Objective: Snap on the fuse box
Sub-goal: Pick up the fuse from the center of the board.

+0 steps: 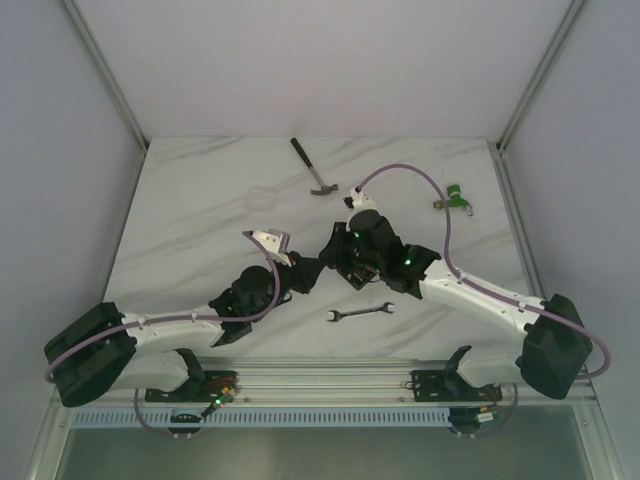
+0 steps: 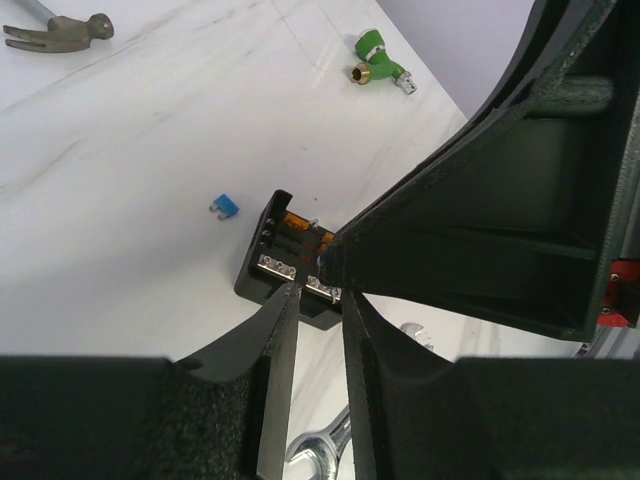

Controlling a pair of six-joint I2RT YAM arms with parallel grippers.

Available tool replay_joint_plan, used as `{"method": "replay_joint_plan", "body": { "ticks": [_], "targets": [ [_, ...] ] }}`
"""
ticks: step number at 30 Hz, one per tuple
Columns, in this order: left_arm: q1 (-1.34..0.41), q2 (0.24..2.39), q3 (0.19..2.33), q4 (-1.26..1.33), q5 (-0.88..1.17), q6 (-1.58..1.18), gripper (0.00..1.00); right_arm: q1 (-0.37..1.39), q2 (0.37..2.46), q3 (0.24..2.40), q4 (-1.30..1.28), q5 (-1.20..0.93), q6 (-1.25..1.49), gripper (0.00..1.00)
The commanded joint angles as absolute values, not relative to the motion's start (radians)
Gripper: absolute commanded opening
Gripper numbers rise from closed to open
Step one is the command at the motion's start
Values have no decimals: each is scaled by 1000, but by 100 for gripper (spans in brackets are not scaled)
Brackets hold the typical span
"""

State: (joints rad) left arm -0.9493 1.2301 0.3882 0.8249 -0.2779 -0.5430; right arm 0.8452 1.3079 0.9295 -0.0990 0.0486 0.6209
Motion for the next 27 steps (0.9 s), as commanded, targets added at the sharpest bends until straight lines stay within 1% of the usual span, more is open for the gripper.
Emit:
{"method": "replay_joint_plan", "body": {
  "ticks": [1, 10, 17, 19, 22, 27],
  "targets": [
    [-954, 1237, 420, 880, -312, -525, 33, 847, 1282, 909, -58, 46, 648, 23],
    [-953, 1253, 425, 902, -309, -520, 25, 847, 1270, 880, -26, 29, 675, 23],
    [-954, 1253, 432, 898, -296, -501, 14, 847, 1268, 867, -17, 34, 686, 24],
    [-953, 1252, 432, 896, -294, -495, 8, 847, 1262, 865, -18, 39, 686, 25],
    [-953, 1249, 429, 887, -299, -487, 1, 845, 1254, 865, -20, 40, 686, 31],
    [-948, 1227, 428, 848, -308, -465, 0, 835, 1243, 869, -23, 26, 678, 38]
  ]
}}
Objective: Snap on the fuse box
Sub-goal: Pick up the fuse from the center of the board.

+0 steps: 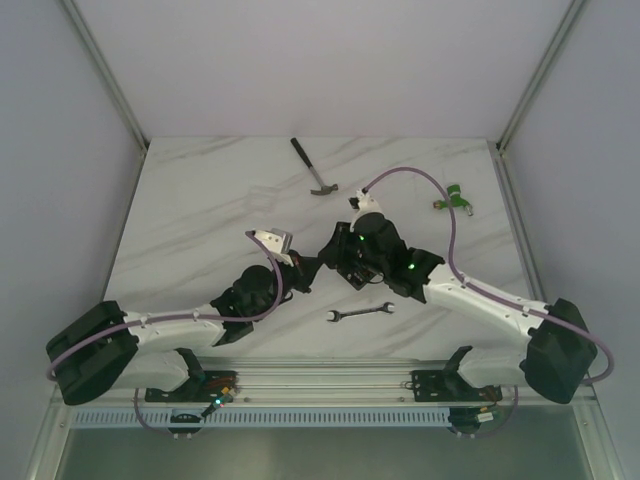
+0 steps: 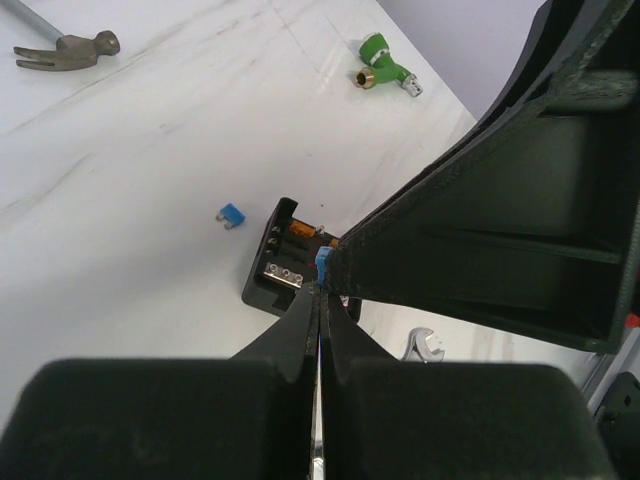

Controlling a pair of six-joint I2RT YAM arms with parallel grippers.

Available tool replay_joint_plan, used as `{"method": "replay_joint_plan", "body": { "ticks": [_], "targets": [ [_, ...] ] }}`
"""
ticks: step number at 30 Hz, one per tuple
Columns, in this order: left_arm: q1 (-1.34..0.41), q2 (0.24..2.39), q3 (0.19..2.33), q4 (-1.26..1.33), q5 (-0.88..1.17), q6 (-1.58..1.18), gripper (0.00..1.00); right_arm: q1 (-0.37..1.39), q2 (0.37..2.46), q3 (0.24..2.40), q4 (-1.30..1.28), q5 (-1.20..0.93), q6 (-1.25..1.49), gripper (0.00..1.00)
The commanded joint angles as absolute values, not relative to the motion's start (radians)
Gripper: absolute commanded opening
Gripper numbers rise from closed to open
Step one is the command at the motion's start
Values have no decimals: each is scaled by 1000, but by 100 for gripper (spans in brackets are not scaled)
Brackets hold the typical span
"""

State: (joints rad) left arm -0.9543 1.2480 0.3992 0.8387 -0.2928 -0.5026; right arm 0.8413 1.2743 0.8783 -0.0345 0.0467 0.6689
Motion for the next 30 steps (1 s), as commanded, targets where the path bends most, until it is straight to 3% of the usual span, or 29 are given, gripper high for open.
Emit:
{"method": "replay_joint_plan", "body": {
  "ticks": [1, 8, 17, 30],
  "targets": [
    [-945, 1222, 429, 836, -306, -459, 0, 829, 1239, 872, -23, 17, 665, 40],
    [-871, 1152, 423, 739, -179, -433, 0, 707, 1177, 913, -60, -188, 439, 48],
    [-774, 1073, 476, 617, 189, -428, 0, 582, 1117, 966, -140, -736, -59, 49],
    [-770, 1025, 529, 600, 456, -428, 0, 580, 1202, 1099, -373, -989, -343, 45]
  ]
}}
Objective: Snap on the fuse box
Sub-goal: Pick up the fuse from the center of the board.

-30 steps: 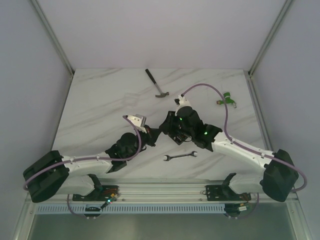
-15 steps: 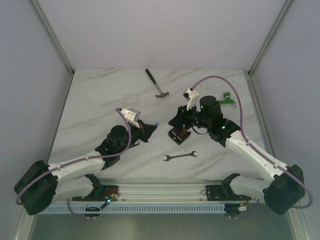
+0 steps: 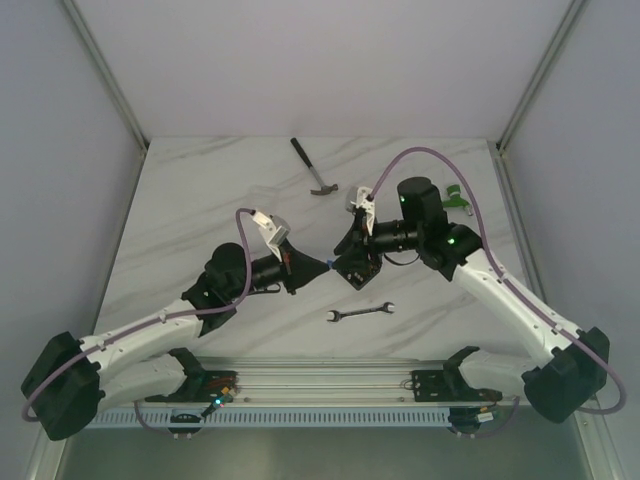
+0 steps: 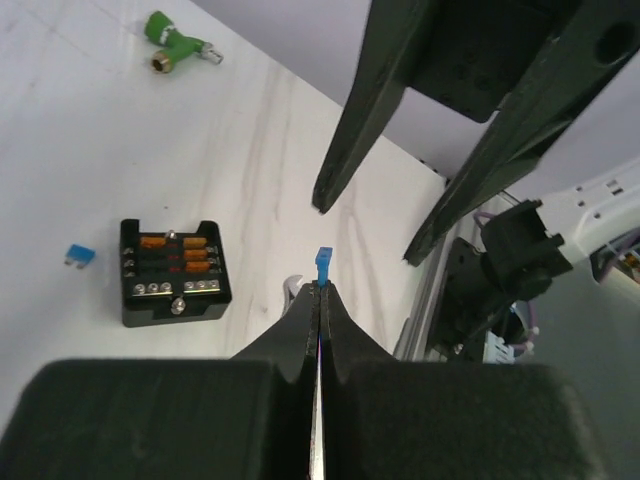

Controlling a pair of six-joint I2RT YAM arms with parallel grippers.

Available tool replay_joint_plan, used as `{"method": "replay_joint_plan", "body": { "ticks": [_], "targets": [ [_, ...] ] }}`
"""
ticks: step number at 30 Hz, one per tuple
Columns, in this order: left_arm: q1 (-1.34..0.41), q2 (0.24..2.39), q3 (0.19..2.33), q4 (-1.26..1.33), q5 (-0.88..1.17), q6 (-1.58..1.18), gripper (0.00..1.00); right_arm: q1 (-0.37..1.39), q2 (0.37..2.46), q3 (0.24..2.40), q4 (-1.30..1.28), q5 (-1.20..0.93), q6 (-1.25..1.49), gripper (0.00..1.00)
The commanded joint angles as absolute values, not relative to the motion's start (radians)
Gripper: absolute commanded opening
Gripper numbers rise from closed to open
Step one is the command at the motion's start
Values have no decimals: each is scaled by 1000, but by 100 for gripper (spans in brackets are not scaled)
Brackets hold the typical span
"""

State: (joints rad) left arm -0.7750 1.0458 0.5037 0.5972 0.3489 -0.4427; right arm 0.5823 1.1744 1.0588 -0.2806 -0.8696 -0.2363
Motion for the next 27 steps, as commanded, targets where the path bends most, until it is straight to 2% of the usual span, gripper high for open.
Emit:
{"method": "replay_joint_plan", "body": {
  "ticks": [1, 7, 19, 27],
  "targets": [
    [-771, 1024, 531, 602, 466, -429, 0, 580, 1209, 1103, -383, -995, -349, 44],
    [-773, 1023, 537, 620, 524, -440, 0, 580, 1236, 1121, -433, -1003, -393, 38],
    [-776, 1032, 537, 647, 549, -453, 0, 580, 1241, 1130, -467, -1058, -431, 19],
    [-778, 1048, 543, 653, 546, -458, 0, 581, 1252, 1136, -498, -1075, -466, 0]
  ]
}}
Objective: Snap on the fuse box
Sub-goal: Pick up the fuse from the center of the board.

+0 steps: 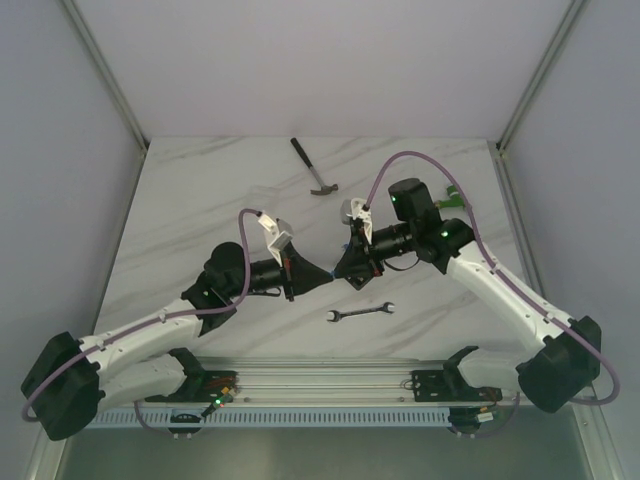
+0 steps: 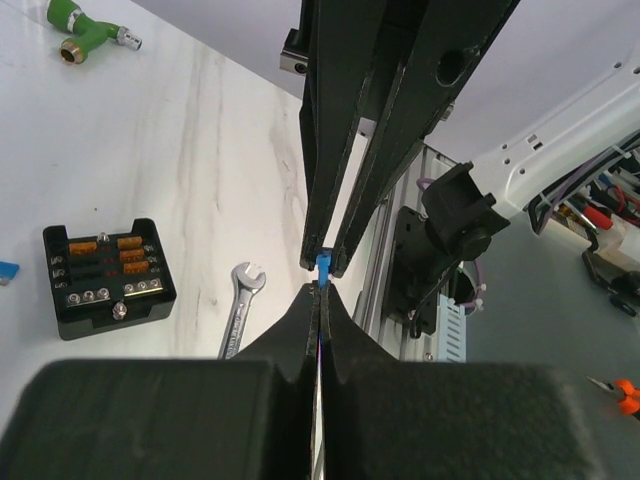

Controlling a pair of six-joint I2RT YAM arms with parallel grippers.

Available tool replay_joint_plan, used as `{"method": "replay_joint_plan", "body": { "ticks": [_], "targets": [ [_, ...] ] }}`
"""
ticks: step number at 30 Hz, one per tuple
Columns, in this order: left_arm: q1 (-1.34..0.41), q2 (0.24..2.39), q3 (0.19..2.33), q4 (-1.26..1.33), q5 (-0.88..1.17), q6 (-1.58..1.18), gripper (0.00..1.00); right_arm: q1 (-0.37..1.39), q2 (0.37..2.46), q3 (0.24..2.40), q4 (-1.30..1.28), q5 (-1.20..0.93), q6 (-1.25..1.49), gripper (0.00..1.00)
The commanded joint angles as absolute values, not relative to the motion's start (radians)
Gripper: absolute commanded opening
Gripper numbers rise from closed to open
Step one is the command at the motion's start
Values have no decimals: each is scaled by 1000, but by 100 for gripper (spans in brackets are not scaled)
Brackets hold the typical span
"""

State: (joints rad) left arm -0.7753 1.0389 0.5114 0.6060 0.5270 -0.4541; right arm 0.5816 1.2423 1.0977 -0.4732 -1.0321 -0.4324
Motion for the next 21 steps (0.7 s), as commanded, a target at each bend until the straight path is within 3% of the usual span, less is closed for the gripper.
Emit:
{"method": "replay_joint_plan", "body": {
  "ticks": [1, 6, 12, 17, 21],
  "targets": [
    [-777, 1050, 544, 646, 538, -455, 0, 579, 1253, 1136, -501, -1066, -466, 0],
    [-778, 1047, 544, 579, 403, -465, 18, 567, 1250, 1126, -489, -937, -408, 0],
    [-780, 1085, 558, 450, 73, -568, 48, 558, 1195, 1052, -381, -558, -170, 0],
    [-782, 1207, 615, 340, -80, -699, 56, 556, 1131, 970, -306, -249, -44, 0],
    [-799, 1327, 658, 337, -109, -832, 57, 556, 1092, 912, -259, -189, -27, 0]
  ]
}}
